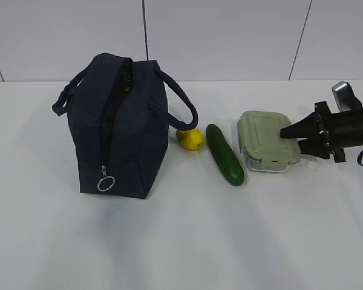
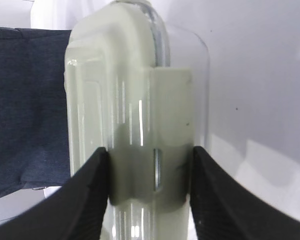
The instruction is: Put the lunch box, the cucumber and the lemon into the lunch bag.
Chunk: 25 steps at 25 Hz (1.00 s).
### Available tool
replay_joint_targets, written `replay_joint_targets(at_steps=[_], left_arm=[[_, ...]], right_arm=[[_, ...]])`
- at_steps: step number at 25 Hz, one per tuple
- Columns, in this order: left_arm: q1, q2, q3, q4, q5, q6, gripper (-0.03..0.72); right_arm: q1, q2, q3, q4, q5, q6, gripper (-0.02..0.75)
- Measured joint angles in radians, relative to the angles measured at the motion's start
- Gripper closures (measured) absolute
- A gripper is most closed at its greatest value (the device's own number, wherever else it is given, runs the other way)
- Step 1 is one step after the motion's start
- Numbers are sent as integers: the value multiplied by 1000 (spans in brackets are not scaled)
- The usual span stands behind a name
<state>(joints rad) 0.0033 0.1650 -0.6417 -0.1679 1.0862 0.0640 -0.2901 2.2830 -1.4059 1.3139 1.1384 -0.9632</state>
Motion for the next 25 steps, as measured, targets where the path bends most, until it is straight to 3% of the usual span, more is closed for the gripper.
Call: replay_joint_targets(at_steps=[7,19,25], left_arm=[[0,248,-96,-48,-83,46,360],[0,654,-129,-365,-300,223,377],[0,887,-227,-477,-323,306,379]], right_arm=[[0,-8,0,0,0,6,384],[0,-75,0,-2,0,6,384],[0,-101,0,-2,0,8,384]])
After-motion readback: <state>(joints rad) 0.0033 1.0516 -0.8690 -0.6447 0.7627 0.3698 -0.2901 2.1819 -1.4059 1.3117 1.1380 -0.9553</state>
